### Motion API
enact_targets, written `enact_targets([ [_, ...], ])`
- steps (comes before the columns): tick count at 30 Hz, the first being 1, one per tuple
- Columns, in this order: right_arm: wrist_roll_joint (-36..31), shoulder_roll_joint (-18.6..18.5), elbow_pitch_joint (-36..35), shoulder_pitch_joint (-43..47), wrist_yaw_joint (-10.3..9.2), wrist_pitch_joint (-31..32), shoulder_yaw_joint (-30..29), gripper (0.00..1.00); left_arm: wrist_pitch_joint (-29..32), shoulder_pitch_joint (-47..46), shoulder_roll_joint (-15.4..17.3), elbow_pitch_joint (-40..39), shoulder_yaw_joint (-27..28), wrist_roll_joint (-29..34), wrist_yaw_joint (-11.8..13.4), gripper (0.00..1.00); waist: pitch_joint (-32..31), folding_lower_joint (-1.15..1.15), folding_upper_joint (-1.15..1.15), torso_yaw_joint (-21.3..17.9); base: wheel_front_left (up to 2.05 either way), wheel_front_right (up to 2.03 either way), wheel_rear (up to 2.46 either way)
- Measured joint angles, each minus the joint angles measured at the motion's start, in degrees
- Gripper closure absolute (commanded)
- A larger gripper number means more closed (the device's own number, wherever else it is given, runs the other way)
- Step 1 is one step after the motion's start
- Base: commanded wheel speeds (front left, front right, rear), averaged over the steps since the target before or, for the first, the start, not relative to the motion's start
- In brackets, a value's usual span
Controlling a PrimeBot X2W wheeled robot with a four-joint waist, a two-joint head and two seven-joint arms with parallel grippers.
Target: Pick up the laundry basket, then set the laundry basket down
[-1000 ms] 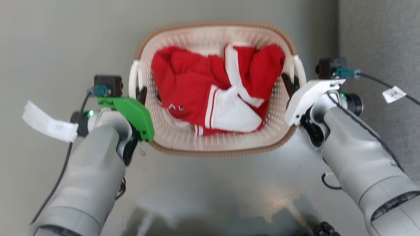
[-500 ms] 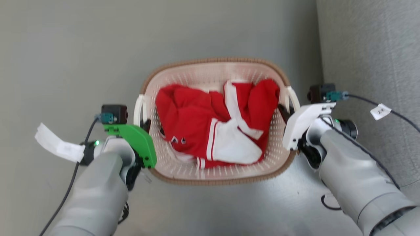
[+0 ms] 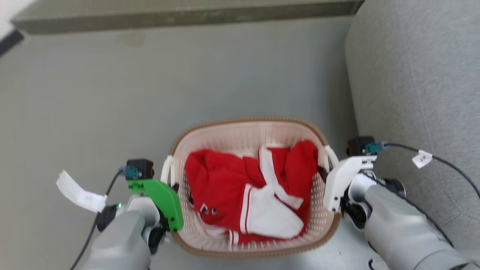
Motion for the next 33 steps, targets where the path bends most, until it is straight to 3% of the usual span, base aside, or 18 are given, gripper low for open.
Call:
enact_targets([
  [19,4.9,0.1,-0.1,8.9,-0.02,4.4,3.0,1.00,3.8,8.4,0.0,0.6,-3.1,-3.8,0.0,1.00,-13.1,0.00,0.00,-0.9,0.00,0.00,0.00],
  [33,6.2,-0.1,-1.3,8.9,-0.53,5.4,4.6,1.00,4.0,8.4,0.2,0.7,-3.9,-4.8,0.0,1.00,-15.3,0.00,0.00,-1.0,0.00,0.00,0.00],
])
